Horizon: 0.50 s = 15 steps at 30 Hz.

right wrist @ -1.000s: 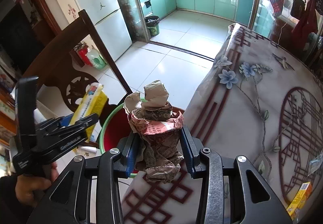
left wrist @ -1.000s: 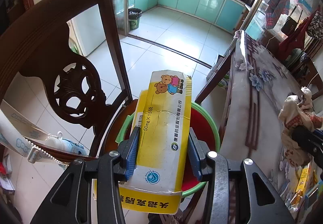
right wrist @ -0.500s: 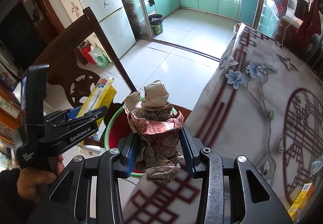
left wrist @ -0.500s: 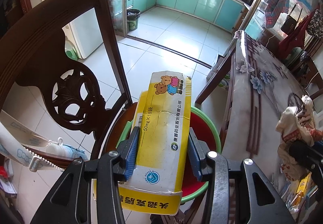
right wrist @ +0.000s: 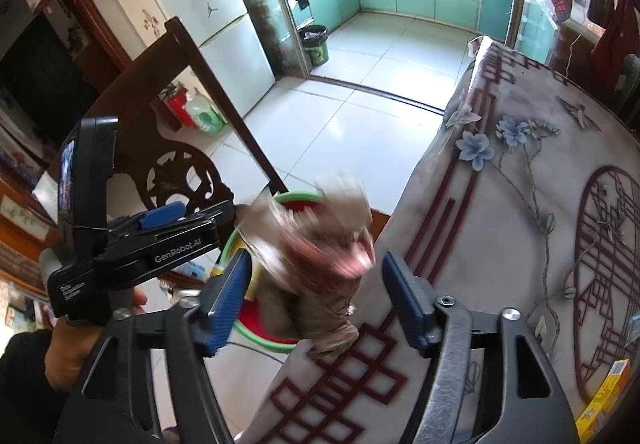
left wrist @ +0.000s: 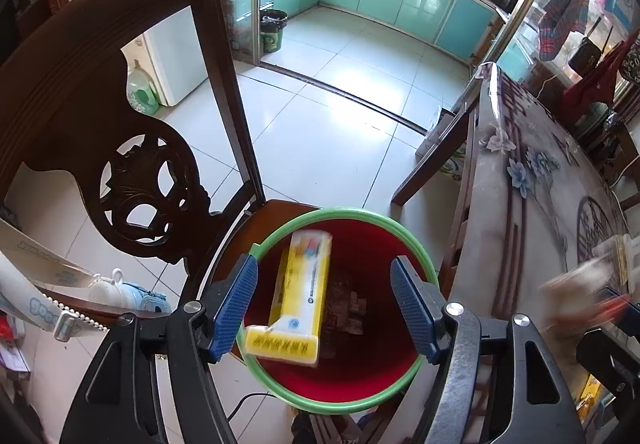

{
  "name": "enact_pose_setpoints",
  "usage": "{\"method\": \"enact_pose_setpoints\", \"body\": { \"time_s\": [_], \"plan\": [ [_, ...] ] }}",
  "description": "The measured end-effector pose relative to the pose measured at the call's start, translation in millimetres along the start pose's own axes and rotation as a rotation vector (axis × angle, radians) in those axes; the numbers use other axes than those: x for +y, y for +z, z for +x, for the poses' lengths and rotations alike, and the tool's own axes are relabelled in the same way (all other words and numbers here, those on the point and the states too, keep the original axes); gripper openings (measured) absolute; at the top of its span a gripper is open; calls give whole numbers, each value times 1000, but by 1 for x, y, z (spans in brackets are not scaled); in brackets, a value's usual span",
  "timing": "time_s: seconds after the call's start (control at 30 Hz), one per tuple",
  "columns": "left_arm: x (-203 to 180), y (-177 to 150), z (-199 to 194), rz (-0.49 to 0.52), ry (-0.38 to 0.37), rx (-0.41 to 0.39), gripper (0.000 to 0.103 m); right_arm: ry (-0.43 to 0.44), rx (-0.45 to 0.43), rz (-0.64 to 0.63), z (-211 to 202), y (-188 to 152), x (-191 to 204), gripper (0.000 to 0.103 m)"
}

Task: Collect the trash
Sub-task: 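Carry the carton and crumpled paper over the red bucket and open both tools, then grasp the white snack wrapper with the left tool while the right tool grasps the orange wrapper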

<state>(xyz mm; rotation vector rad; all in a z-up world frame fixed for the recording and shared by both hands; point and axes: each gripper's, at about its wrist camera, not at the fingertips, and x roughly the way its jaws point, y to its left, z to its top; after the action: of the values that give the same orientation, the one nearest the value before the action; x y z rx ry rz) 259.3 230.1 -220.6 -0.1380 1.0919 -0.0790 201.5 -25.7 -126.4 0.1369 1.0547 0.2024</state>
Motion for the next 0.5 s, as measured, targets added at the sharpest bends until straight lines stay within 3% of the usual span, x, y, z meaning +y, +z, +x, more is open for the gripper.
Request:
{"method": "enact_pose_setpoints", "body": {
  "time_s": [0.5],
  "plan": [
    [-26,-7,-26,57,-40,-49,69,-56,-43,76,-37,-22,-30,72]
  ]
}}
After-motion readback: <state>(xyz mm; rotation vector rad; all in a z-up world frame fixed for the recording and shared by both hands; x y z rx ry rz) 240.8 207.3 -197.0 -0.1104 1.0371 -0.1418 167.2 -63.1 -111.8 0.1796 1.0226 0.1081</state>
